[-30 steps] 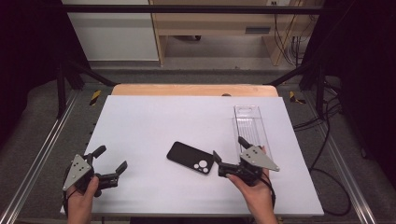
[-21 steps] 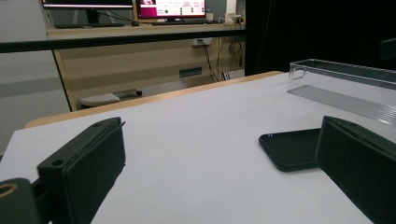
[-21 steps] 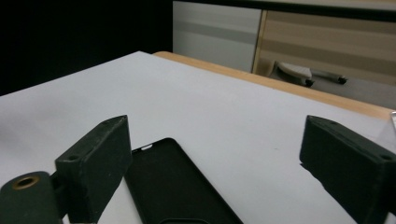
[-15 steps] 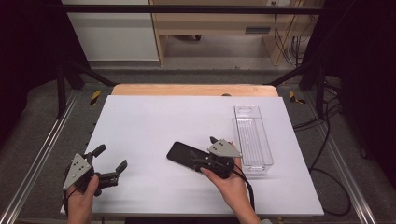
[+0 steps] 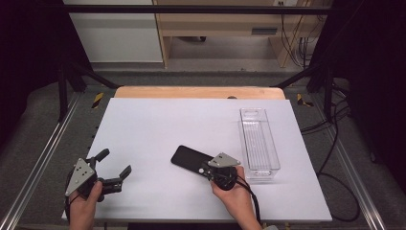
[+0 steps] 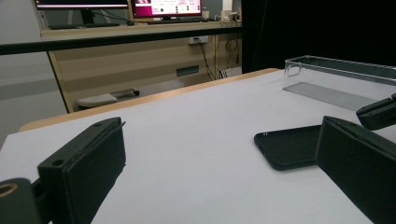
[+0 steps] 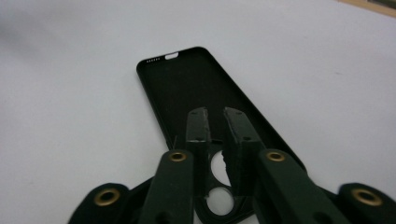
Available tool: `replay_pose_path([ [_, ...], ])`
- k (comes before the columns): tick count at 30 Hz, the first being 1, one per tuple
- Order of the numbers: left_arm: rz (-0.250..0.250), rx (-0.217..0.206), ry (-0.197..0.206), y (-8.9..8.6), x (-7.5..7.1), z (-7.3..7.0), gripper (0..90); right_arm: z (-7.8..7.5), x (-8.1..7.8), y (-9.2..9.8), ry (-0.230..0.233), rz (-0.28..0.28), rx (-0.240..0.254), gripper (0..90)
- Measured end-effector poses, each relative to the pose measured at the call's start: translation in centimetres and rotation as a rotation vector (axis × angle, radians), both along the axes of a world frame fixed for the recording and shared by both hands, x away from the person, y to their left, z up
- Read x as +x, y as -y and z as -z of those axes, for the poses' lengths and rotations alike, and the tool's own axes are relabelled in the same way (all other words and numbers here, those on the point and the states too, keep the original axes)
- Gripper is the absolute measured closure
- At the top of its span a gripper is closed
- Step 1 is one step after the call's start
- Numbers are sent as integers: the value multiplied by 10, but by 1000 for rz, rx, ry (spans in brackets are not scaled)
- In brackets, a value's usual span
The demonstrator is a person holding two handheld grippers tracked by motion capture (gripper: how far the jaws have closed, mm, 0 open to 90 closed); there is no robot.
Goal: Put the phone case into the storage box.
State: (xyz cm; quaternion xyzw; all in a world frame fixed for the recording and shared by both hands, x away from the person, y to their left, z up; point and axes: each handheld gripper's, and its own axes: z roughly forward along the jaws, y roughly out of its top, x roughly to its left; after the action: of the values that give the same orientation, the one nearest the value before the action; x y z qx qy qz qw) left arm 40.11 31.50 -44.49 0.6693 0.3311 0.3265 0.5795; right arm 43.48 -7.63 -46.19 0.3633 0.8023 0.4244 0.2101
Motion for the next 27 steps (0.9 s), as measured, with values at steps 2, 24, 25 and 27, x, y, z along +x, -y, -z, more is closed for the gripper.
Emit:
replay_pose_path([
  [2,5,5,1,2,0,0,17,2,0,0,-9,-2,-1,864],
  [24,16,15,-4,4,-1,0,17,18,-6,-1,-166,-56,-55,900],
  [25,16,15,-4,3,-1,0,17,18,-8,-2,-167,-61,-63,900],
  [27,14,14,-5,3,-1,0,17,18,-9,-2,-167,-66,-66,900],
])
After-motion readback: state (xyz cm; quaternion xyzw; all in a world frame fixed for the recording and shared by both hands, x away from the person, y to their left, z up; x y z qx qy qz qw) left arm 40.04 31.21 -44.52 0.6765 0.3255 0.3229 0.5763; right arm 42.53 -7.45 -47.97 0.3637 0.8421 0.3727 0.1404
